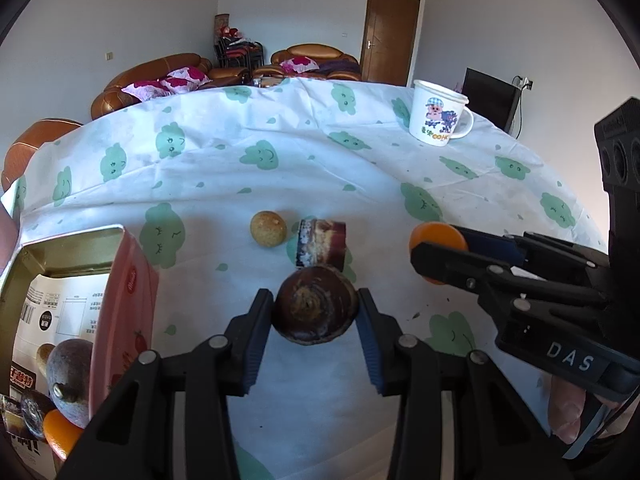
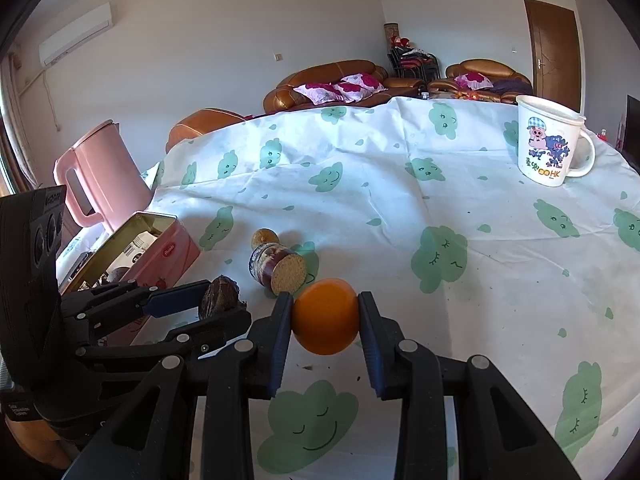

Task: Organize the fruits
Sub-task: 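Lift the orange over the pink tin with the right tool while the left tool carries the dark fruit there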

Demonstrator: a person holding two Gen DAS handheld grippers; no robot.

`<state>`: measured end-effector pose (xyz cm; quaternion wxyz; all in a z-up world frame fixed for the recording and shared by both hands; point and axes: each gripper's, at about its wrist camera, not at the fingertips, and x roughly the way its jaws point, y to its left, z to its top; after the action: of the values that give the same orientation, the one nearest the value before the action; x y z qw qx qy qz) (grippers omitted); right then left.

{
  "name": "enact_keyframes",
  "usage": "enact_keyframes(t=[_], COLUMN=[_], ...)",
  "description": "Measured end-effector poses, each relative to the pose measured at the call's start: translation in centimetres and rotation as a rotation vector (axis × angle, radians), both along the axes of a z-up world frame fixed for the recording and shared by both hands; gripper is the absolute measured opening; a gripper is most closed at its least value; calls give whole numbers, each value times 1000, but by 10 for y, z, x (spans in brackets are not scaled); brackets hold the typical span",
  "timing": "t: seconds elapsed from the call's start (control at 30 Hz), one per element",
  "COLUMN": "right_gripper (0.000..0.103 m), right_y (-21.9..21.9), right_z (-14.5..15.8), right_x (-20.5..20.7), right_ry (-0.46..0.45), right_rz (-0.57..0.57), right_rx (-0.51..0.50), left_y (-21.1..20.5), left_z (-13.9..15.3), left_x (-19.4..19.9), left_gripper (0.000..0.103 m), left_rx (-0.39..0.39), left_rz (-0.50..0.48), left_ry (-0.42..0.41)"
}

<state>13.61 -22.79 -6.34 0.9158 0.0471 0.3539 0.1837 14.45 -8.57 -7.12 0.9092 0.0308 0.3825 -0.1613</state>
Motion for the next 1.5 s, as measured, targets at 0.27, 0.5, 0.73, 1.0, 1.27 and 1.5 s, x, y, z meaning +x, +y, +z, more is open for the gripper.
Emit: enact_keyframes(t=[0.27,0.5,0.73,1.0,1.27,1.5], right_gripper=[35,35,35,35,35,35], right_y=[-1,1,-1,-2,-2,0], right_z=[8,13,16,19,23,27], right_x=[-10,-16,-22,-27,-34,-41], right_ry=[-70,-109,-152,-180,-228,-266], right_rz=[8,16,15,17,15,17], right_rx=[13,-1,10,19,17,8], left_y=[0,3,7,13,18,20], left_z=[14,21,27,31,35,37], left_x=[-15,-22,-33,-39,-47,-53], left_gripper=[44,44,44,44,44,44], left_rx=[18,6,-8,-27,-45,-54], left_rz=[15,19,39,59,74,83], left_ry=[-122,-175,-240,-285,-331,-364])
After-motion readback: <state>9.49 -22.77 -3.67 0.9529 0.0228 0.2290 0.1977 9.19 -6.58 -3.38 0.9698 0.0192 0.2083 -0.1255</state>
